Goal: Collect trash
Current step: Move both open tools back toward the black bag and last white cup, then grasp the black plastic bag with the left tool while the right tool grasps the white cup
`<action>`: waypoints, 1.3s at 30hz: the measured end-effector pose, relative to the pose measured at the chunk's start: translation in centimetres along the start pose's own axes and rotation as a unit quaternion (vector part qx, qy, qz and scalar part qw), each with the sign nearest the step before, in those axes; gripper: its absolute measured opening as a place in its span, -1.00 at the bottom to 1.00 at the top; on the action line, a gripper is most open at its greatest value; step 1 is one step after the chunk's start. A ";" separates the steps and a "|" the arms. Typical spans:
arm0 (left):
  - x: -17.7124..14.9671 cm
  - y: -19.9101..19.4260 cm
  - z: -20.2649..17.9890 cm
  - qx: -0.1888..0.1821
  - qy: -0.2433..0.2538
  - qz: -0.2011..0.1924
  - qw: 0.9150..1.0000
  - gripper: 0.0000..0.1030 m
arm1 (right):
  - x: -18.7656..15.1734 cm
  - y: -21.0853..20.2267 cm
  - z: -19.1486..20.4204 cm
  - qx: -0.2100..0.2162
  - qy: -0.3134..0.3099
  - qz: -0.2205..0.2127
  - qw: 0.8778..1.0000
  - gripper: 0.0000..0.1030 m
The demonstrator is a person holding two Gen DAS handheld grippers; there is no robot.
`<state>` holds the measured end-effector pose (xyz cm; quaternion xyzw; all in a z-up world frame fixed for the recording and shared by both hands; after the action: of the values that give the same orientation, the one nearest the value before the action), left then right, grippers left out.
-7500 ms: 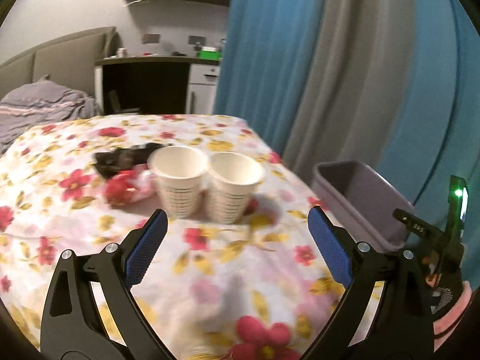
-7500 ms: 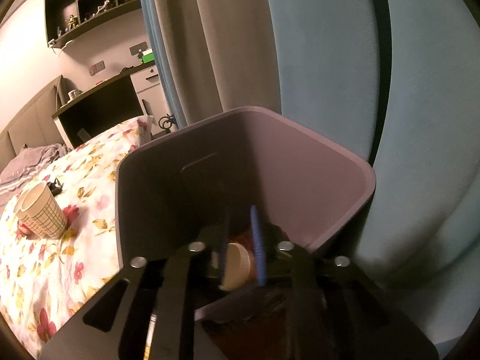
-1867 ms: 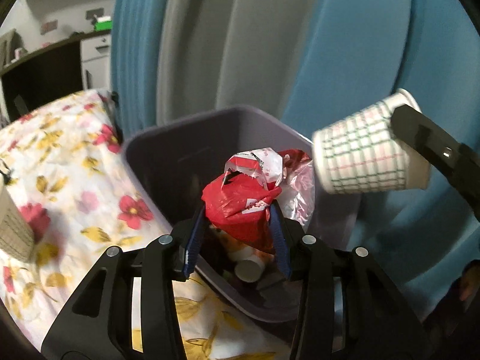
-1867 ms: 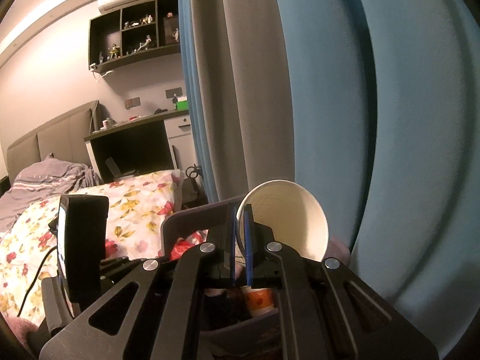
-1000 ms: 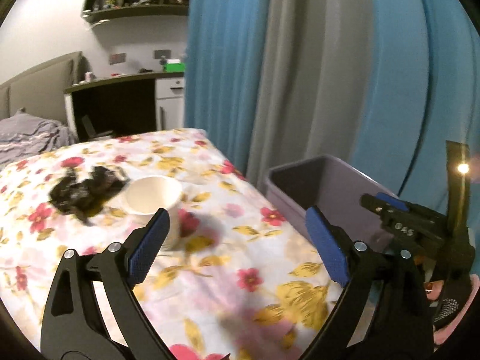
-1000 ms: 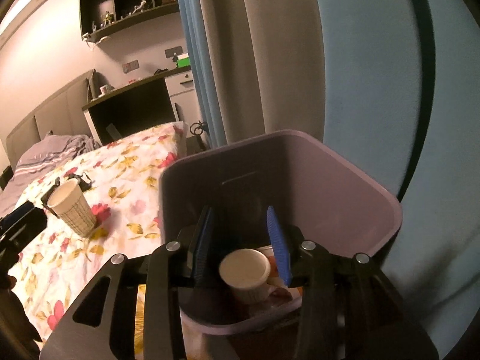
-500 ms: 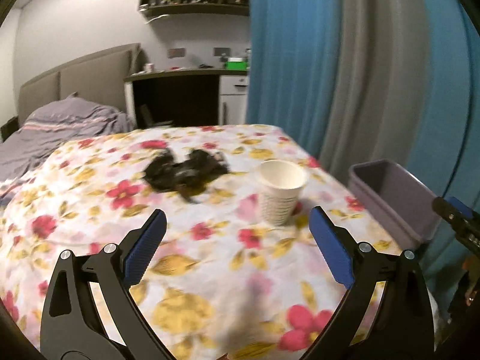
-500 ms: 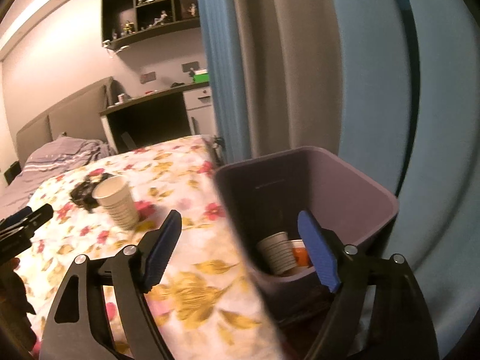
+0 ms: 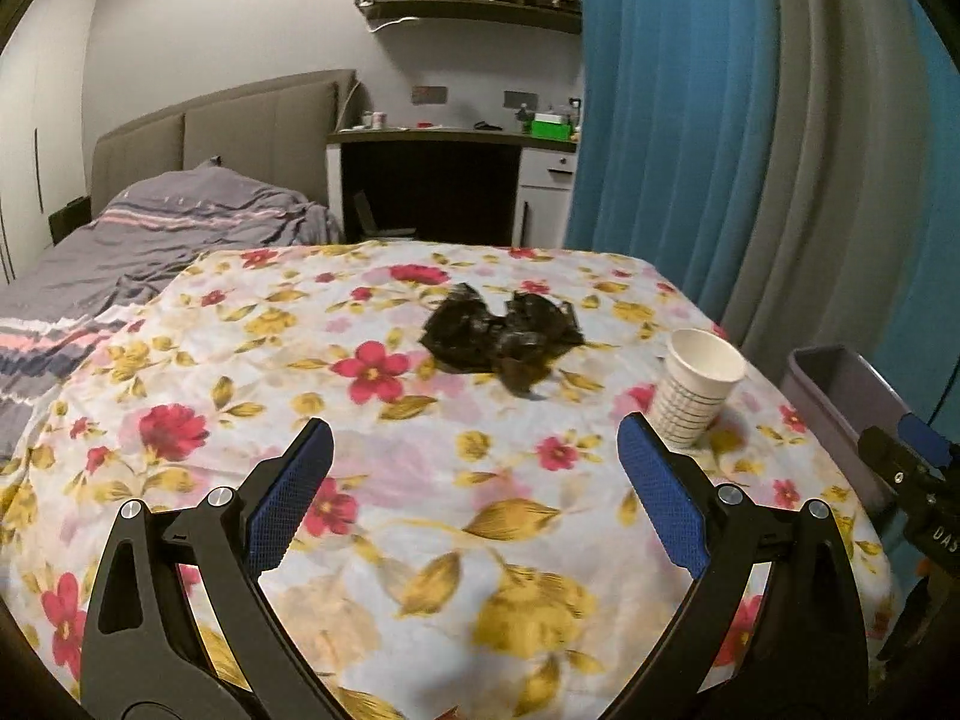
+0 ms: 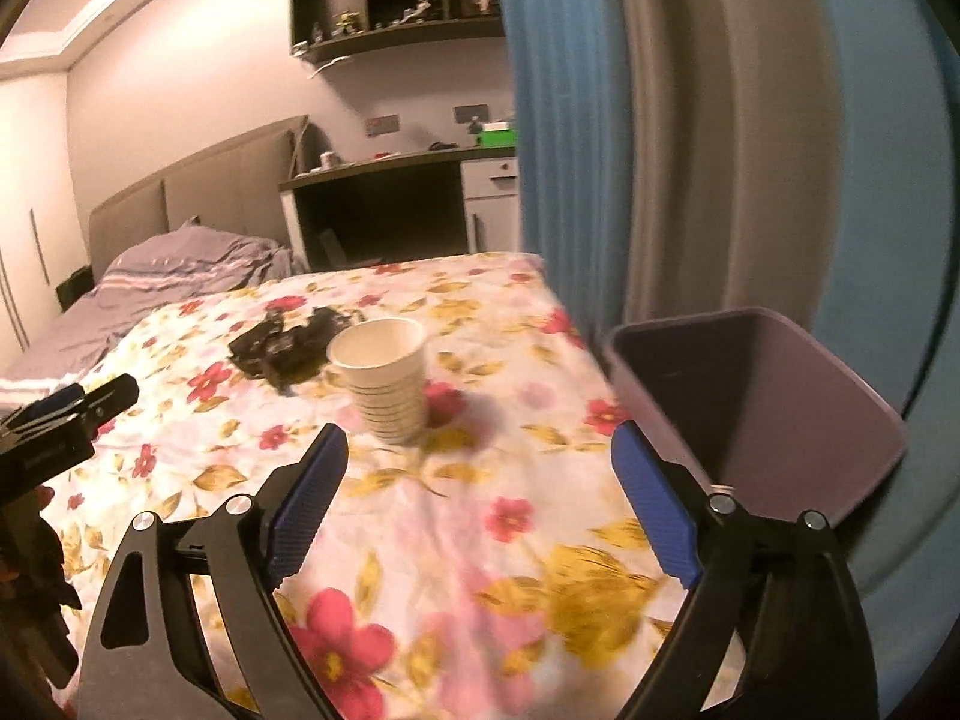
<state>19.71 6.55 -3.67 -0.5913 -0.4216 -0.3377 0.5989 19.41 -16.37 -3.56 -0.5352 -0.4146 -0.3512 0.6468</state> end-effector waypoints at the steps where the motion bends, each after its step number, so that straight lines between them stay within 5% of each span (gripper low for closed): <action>1: 0.1 0.0 0.4 0.002 -0.001 -0.001 1.000 0.83 | 0.1 0.4 0.6 0.002 -0.002 0.001 1.000 0.68; 12: 1.6 2.4 2.7 0.023 -0.009 -0.001 1.000 0.83 | 0.3 6.7 5.3 0.009 -0.029 0.028 0.999 0.68; 23: 3.5 7.4 2.5 0.039 0.005 0.000 0.999 0.83 | 0.2 13.1 5.5 -0.004 -0.012 0.053 0.999 0.68; 28: 3.7 9.4 1.9 0.030 0.001 0.005 1.000 0.83 | 0.3 14.1 5.4 0.001 -0.007 0.061 0.998 0.50; 31: 3.5 10.4 1.1 0.024 0.004 0.009 1.000 0.83 | 0.2 14.5 5.3 0.008 -0.002 0.071 0.997 0.21; 39: 3.0 12.8 -0.6 0.006 0.003 0.029 1.000 0.83 | 0.8 13.2 4.2 0.012 0.012 0.054 0.998 0.11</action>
<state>32.52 7.20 -6.36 -0.5985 -0.4044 -0.3190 0.6136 30.90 -9.92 -7.76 -0.5448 -0.3812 -0.3170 0.6763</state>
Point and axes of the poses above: each gripper's, at about its wrist camera, not at the fingertips, and y roughly the way its jaws point, z to its left, x to its top, the point moved 4 cm from there along y, roughly the way its jaws point, and after that the axes turned 6 degrees about -z, right-handed, at the moved point
